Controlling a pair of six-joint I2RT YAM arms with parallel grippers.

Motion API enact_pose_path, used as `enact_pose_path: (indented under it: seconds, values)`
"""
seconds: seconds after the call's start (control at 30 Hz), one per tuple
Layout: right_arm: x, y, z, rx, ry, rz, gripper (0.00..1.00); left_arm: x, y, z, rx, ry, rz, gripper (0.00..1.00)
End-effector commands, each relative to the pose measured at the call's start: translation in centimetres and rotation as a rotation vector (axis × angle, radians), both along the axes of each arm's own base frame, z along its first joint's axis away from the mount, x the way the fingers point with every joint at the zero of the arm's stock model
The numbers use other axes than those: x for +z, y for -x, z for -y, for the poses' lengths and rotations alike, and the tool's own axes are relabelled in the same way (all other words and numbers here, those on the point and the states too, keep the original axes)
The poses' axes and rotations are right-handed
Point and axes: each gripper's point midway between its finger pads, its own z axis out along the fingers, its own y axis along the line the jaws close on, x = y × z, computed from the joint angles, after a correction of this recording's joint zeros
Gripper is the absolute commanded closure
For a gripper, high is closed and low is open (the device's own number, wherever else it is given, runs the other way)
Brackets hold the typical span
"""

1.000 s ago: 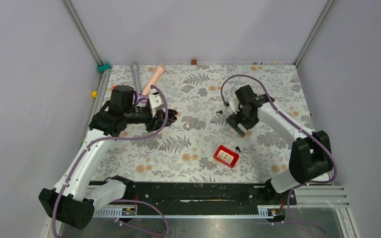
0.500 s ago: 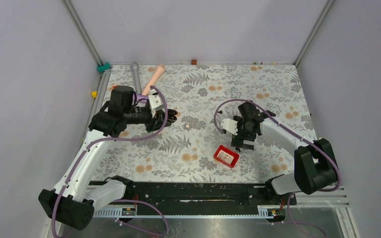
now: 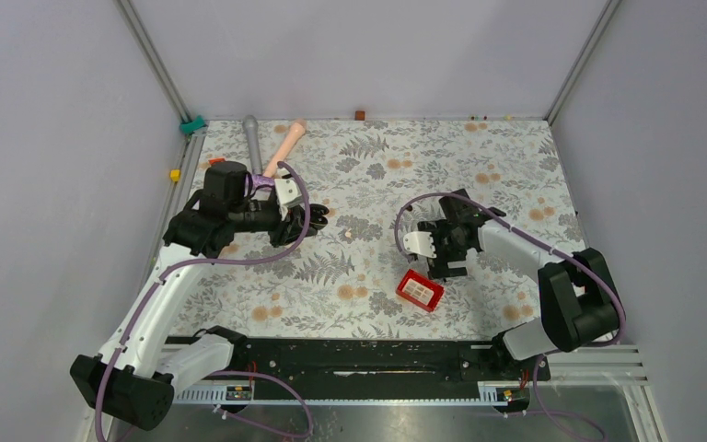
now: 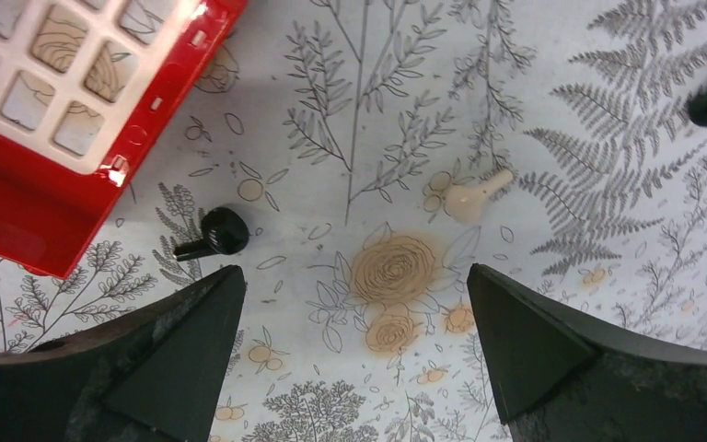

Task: Insert the wireless bluetooth earbuds into the charging case
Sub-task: Move the earbud to the center of the board.

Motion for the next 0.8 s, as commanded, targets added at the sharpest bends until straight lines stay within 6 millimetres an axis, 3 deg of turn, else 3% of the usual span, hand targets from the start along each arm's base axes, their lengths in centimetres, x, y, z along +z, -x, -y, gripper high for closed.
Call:
enact_pose_path:
  seconds: [0.0,0.2,0.47,0.77]
  values:
    - [-0.9,1.0,-1.4,0.112,-0.039,-0.024,0.01,1.2,-0.3,0.2,-0.016,0.020,0.070,1.00]
    - [-1.8,1.0,-1.8,0.139,-0.012,-0.029,0.01,1.2,-0.4,0.2,-0.013,0.020,0.069,1.00]
    - [-2.1,-1.2,-2.6,0.122,-0.028,0.038,0.01,1.2,-0.5,0.2,-0.014,0.019,0.069,1.00]
    - [-2.2,-3.8,-5.2,0.128,-0.048,0.097,0.00,1.3,-0.5,0.2,-0.010,0.016,0.074,1.00]
